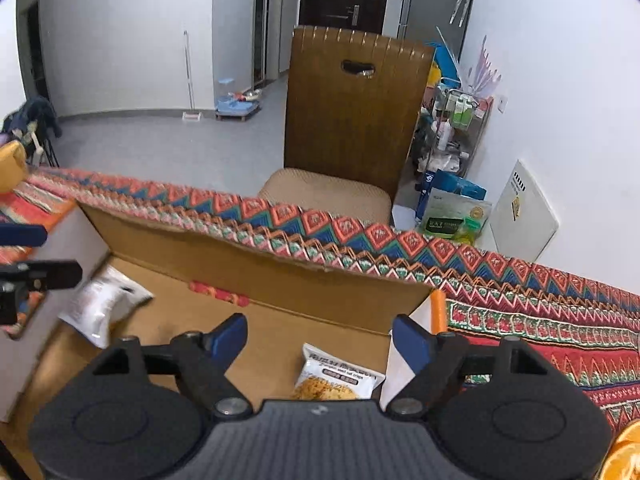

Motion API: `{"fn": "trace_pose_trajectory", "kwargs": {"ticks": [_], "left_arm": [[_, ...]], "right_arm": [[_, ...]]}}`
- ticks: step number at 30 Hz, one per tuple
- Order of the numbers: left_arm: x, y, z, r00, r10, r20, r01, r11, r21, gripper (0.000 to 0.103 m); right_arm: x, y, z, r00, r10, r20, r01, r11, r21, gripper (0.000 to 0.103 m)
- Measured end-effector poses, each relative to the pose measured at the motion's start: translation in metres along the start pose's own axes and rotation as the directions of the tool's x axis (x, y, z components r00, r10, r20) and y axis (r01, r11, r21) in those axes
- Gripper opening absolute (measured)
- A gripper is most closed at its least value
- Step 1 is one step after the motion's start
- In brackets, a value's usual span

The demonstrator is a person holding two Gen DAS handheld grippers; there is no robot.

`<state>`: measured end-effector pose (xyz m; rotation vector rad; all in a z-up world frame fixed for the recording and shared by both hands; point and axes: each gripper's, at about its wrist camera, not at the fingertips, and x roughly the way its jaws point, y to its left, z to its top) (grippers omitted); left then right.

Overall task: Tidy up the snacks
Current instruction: 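Carry both packets into the cardboard box and open both grippers, then move both tools back toward the snack pile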

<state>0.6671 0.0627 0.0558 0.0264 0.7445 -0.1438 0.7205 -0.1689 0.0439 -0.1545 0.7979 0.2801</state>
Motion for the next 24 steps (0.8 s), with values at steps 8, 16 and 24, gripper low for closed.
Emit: {"fn": "trace_pose_trajectory", "kwargs": {"ticks": [8,16,24], "left_arm": [[-0.118,-0.012,0.012,0.995,0.013,0.097,-0.014,1.000,0.013,0.096],[-0.280,-0.036,-0.013,0.971,-0.006,0.240,-0.007,0.999,0.053,0.103],[-0.410,-0.054,-0.085,0.937,0.004,0.349,-0.023,0.999,0.049,0.103]], "right_arm": [[-0.117,-0.003,0.008,0.995,0.009,0.100,-0.009,1.000,0.003,0.082],[-0.276,-0.006,-0.021,0.976,0.105,0.189,-0.112,0.993,0.023,0.094],[-0.410,0.000,-0.085,0.946,0.157,0.284,-0.167,0.986,0.009,0.100]]}}
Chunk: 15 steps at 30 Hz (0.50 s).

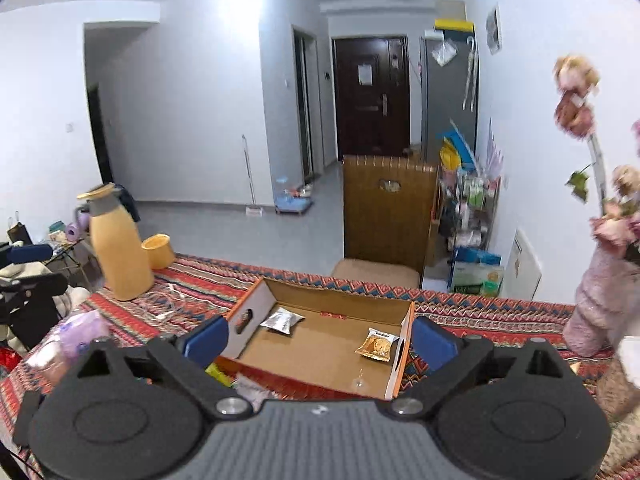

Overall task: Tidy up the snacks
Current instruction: 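Move both tools back toward the snack pile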

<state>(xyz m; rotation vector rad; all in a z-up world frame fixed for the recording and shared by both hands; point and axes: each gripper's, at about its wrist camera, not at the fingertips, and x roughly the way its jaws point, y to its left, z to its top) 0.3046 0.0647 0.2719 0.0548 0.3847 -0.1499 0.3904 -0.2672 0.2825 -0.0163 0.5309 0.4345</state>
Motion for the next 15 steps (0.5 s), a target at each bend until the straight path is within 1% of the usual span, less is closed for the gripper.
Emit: {"fn": "trace_pose_trajectory", "kwargs": {"ticks": [4,6,8,11,13,15], "left_arm": [[-0.061,-0.005,-0.034,0.998,-0.002,0.055,0.003,1.000,-0.013,0.103],[-0.084,-0.007,-0.051,0.998,-0.006,0.068,0.007,1.000,-0.016,0.103],[-0.107,-0.008,-0.069,0.996,0.018,0.087,-0.016,0.999,-0.027,0.103],[-0.139,-0.013,-0.096,0.993,0.015,0.115,-0.013,1.000,-0.014,0.103],[-0.160,-0.013,-0.116,0.991,-0.008,0.132,0.007,1.000,0.014,0.103],[-0.180,-0.012,-0.140,0.987,-0.015,0.161,0.010,1.000,0.029,0.103]], "right_arm": [[-0.062,0.015,-0.028,0.998,0.022,0.059,-0.020,0.999,-0.033,0.103],[-0.088,0.022,-0.050,0.996,0.033,0.083,-0.028,0.998,-0.061,0.103],[-0.109,0.029,-0.072,0.994,0.048,0.099,-0.041,0.996,-0.076,0.103],[-0.131,0.036,-0.105,0.991,0.063,0.118,-0.054,0.995,-0.079,0.103],[-0.145,0.042,-0.129,0.989,0.065,0.133,-0.053,0.995,-0.088,0.103],[-0.153,0.048,-0.154,0.986,0.059,0.156,-0.045,0.995,-0.088,0.103]]}}
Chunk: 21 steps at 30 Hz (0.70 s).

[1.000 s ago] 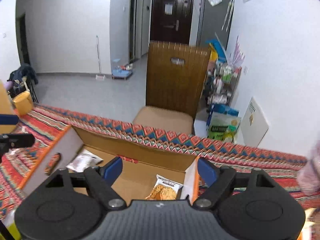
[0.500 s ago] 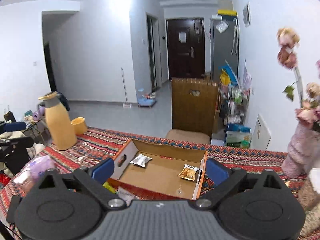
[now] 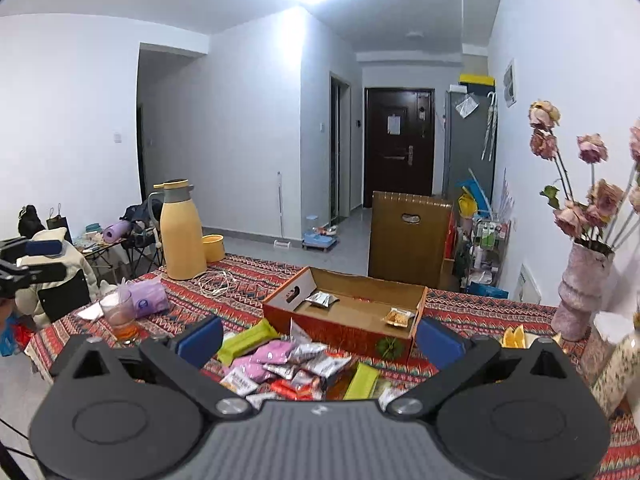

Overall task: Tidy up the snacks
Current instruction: 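Move both tools back toward the snack pile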

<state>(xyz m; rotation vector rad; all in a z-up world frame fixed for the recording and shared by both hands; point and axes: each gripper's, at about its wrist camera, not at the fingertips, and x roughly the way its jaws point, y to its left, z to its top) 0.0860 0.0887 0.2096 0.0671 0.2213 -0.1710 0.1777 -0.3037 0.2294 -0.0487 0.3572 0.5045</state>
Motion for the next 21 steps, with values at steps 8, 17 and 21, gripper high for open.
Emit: {"fn": "trace_pose_trajectory", "kwargs": {"ticks": [8,17,21], "left_arm": [[-0.035,-0.018,-0.104,0.994,0.055,0.092,-0.055,0.998,-0.002,0.103],[0.000,-0.023,-0.172,0.999,0.036,-0.020,-0.036,0.999,0.000,0.103],[0.031,-0.030,-0.191,0.997,0.012,-0.071,-0.011,1.000,0.009,0.103]], "right_arm": [[-0.015,0.025,-0.111,0.997,-0.073,0.033,0.070,0.994,0.084,0.103],[0.024,0.026,-0.212,0.994,-0.096,-0.046,0.103,0.978,0.182,0.103],[0.050,0.031,-0.240,0.994,-0.102,-0.048,0.111,0.967,0.230,0.103]]}}
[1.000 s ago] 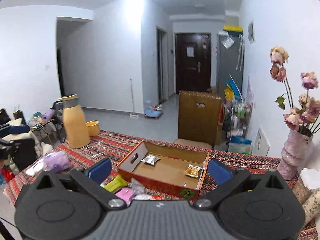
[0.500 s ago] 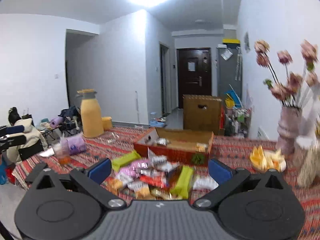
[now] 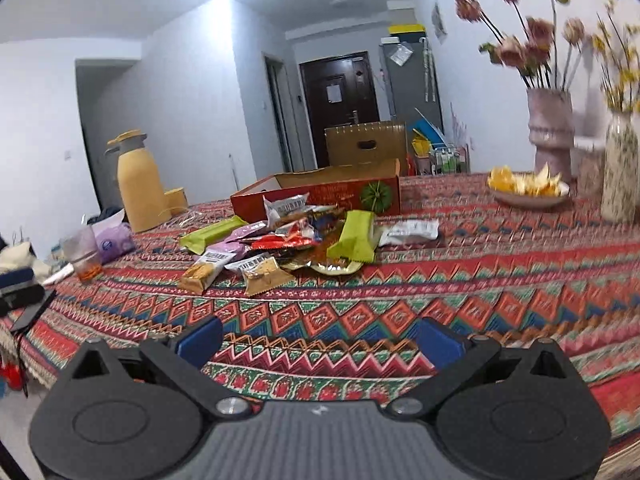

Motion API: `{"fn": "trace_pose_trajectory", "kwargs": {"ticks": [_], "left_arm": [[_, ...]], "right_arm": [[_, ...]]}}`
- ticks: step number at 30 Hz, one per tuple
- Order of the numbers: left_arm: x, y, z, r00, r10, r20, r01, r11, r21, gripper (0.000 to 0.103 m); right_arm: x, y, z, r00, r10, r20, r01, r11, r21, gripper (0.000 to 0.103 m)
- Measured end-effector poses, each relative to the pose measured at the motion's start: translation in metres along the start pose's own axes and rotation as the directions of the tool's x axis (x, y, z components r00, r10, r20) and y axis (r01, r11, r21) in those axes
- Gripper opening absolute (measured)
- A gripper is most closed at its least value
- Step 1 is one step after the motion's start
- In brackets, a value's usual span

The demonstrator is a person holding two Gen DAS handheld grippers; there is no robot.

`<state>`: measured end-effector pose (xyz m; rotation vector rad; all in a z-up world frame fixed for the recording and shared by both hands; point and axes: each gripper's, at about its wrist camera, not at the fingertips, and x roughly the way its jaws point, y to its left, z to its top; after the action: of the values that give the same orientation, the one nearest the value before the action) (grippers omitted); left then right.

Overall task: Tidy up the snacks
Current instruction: 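Move both tools back toward the snack pile, then grasp a cookie packet with the left gripper while the right grasps another cookie packet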

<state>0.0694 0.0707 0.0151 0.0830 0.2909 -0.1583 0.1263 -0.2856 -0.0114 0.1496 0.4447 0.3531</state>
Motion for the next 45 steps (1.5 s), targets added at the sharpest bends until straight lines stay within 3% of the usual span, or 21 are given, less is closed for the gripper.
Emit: {"fn": "trace_pose_trajectory", "kwargs": {"ticks": [5,12,18,28,30,32,34,36,39,41,45], "left_arm": [[0.036,-0.010,-0.010,0.998,-0.007,-0.064,0.006,1.000,-0.008,0.103],[0.076,-0.011,-0.007,0.995,-0.025,-0.100,0.022,0.999,-0.029,0.103],[0.115,-0.009,0.002,0.988,-0.011,-0.157,0.007,1.000,-0.030,0.103],[0.193,0.002,0.021,0.960,-0.052,-0.276,0.050,0.999,-0.012,0.103],[0.206,0.005,0.022,0.949,-0.077,-0.304,0.071,0.997,-0.029,0.096],[0.217,0.007,0.021,0.941,-0.092,-0.327,0.082,0.996,-0.045,0.074],[0.227,0.011,0.020,0.928,-0.103,-0.358,0.082,0.994,-0.074,0.065],[0.231,0.014,0.020,0.933,-0.112,-0.341,0.085,0.992,-0.092,0.064],[0.233,0.018,0.020,0.927,-0.174,-0.331,0.136,0.981,-0.135,0.063],[0.232,0.022,0.019,0.926,-0.196,-0.323,0.150,0.976,-0.161,0.047],[0.232,0.028,0.020,0.926,-0.211,-0.313,0.150,0.967,-0.207,0.044]], "right_arm": [[0.025,0.005,-0.006,0.997,-0.074,0.004,0.074,0.997,-0.021,0.103],[0.053,0.000,0.002,0.996,-0.090,-0.022,0.090,0.996,0.011,0.103],[0.079,0.006,0.013,0.997,-0.043,-0.061,0.044,0.999,0.019,0.103],[0.131,0.036,0.037,0.992,0.018,-0.122,-0.031,0.993,-0.110,0.098],[0.142,0.040,0.042,0.990,0.027,-0.138,-0.044,0.992,-0.121,0.088],[0.154,0.043,0.046,0.986,0.042,-0.160,-0.063,0.990,-0.127,0.083],[0.165,0.046,0.050,0.983,0.055,-0.176,-0.080,0.987,-0.138,0.080],[0.177,0.051,0.054,0.982,0.062,-0.180,-0.092,0.983,-0.160,0.079],[0.192,0.057,0.060,0.977,0.088,-0.197,-0.126,0.974,-0.189,0.065],[0.201,0.061,0.062,0.971,0.102,-0.215,-0.145,0.970,-0.195,0.062],[0.218,0.069,0.062,0.961,0.108,-0.256,-0.165,0.963,-0.213,0.061]]}}
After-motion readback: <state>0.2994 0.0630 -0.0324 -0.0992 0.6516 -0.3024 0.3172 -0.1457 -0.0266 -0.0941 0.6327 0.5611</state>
